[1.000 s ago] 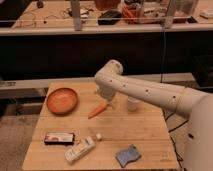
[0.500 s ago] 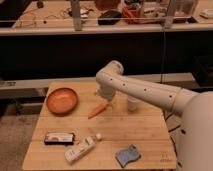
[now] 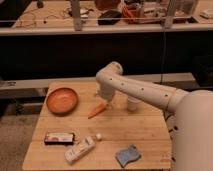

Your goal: Drag the pepper across the table

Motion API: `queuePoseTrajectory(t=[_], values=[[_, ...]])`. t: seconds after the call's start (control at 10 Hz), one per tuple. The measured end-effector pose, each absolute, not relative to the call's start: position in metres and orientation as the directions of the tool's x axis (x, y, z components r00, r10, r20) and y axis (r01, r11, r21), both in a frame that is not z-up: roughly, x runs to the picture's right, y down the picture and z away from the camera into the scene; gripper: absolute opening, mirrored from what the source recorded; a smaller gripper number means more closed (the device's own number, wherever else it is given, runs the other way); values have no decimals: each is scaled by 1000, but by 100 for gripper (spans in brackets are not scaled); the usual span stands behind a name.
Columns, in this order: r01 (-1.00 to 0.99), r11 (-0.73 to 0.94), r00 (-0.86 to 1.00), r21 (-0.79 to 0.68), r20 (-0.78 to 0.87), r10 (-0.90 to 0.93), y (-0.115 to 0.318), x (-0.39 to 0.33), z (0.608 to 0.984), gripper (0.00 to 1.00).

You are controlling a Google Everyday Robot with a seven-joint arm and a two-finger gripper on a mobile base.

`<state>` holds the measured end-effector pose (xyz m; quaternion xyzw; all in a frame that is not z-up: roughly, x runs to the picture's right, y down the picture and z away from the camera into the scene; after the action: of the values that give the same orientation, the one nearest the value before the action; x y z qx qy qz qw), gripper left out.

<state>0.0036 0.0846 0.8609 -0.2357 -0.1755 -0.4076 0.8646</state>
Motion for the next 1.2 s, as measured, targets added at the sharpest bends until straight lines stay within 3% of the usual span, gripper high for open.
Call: queuePoseTrajectory(t=[1.2], values=[[805,525,580,-278,555,-596,115,-1,891,80]])
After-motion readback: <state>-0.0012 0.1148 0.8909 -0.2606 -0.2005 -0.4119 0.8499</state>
